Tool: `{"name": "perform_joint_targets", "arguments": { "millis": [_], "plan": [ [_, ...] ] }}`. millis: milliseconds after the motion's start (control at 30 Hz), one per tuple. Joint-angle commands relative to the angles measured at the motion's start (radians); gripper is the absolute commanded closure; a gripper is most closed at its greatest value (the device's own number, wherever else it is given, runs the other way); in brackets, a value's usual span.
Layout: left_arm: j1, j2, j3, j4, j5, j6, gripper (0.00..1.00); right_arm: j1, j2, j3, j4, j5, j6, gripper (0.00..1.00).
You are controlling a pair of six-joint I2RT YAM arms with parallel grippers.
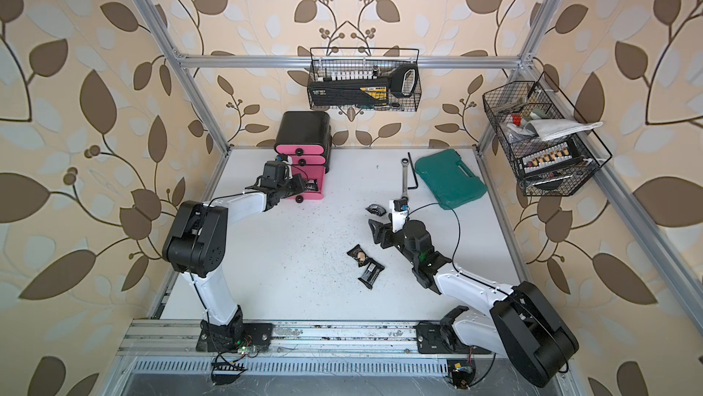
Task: Place the cookies into the drawer by color
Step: Place the cookie in the drawer.
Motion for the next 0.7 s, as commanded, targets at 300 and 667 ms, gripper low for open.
{"name": "perform_joint_targets", "arguments": {
  "millis": [300,667],
  "plan": [
    [0.029,0.113,0.164,-0.041,0.087,0.108,0.95,0.004,0.014,0.034,0.003,0.012,0.000,0.24],
    [0.035,0.102,0.166,-0.075,0.119,0.126,0.64,0.004,0.017,0.037,0.002,0.010,0.002,0.24]
  ]
}}
